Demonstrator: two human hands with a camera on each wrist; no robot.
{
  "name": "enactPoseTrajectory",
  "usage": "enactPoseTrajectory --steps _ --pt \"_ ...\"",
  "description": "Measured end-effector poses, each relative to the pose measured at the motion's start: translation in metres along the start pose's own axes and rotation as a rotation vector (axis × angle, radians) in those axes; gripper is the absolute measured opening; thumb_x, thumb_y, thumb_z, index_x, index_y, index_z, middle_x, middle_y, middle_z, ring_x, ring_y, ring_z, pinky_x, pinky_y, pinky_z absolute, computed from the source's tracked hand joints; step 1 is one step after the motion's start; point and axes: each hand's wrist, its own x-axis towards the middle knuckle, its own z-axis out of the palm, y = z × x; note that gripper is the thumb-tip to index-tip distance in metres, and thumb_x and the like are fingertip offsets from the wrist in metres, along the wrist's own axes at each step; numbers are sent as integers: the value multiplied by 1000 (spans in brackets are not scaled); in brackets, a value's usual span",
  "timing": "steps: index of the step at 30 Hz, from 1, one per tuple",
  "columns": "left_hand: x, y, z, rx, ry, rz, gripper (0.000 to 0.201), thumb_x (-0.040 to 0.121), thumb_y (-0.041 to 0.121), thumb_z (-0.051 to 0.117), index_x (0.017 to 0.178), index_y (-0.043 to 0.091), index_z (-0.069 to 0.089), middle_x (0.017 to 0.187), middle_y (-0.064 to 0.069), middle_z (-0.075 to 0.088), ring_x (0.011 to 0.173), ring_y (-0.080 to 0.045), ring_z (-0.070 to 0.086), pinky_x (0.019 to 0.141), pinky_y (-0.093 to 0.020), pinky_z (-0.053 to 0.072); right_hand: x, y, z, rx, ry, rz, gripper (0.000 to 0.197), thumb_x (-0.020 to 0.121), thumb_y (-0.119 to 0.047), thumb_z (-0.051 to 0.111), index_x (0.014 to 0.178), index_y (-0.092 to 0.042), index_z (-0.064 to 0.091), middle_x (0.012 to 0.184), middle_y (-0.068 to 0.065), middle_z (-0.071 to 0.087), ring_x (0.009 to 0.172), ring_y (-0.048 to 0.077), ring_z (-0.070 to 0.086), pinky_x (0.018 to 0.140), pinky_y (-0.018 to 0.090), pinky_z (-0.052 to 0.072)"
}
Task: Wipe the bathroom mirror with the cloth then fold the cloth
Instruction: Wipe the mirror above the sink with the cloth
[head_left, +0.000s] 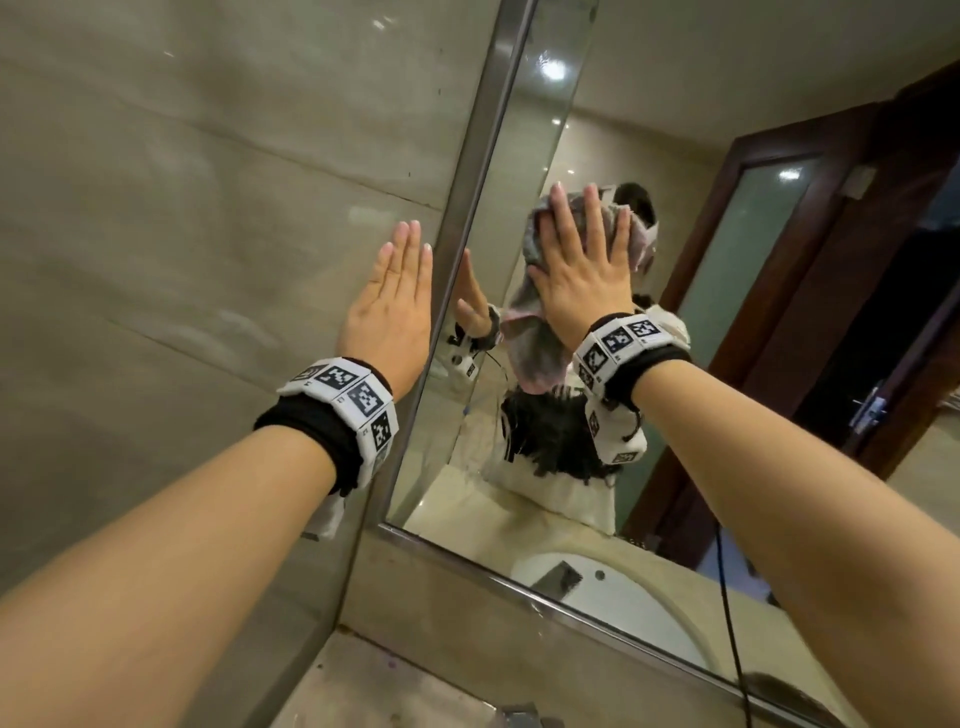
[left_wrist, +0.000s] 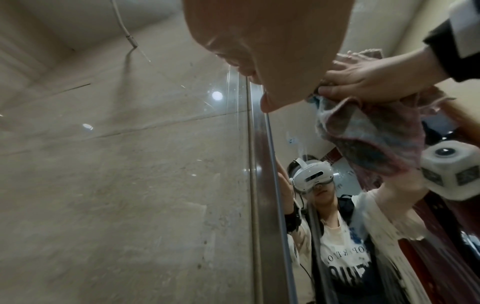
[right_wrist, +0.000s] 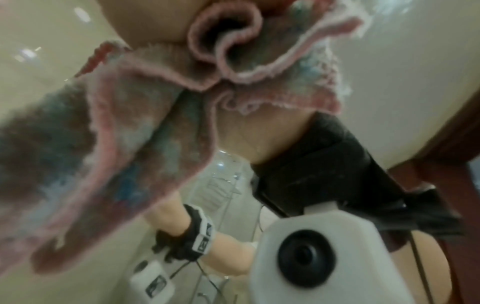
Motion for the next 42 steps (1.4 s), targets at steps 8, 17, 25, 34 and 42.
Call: enactPoseTrajectory --steps 8,17,25,34,42 --pt "-2 1 -3 -52 17 -36 59 91 7 11 145 -8 -7 155 -25 -3 145 -33 -2 115 -37 -7 -27 -63 43 6 -5 -251 61 99 -41 25 151 -15 8 159 4 -2 146 34 -4 113 54 -10" --pt "-6 1 -8 28 4 -23 68 82 13 6 146 -6 -4 155 -25 1 145 -34 2 117 -38 -1 -80 -120 98 146 -97 -399 74 81 -46 18 141 -8 40 151 12 34 139 38 29 112 56 1" --pt "-23 9 11 40 -33 -14 64 86 4 13 145 -6 -9 155 -23 -5 145 -32 -4 116 -37 -5 -137 -160 143 132 -229 -535 71 79 -44 25 142 -13 39 151 7 34 141 33 15 113 52 -14" --pt "-85 30 54 70 -218 16 65 81 1 -1 146 -5 -9 155 -21 -7 145 -30 -5 112 -36 -11 -189 -177 176 142 -243 -629 89 50 -37 80 132 -13 55 143 5 47 143 30 9 116 44 -11" --pt "-85 31 57 113 -264 21 64 82 1 2 144 -7 -15 154 -23 -12 144 -30 -10 111 -36 -13 -188 -170 183 227 -181 -806 84 59 -56 62 130 -11 53 155 6 13 145 20 -18 116 38 -10"
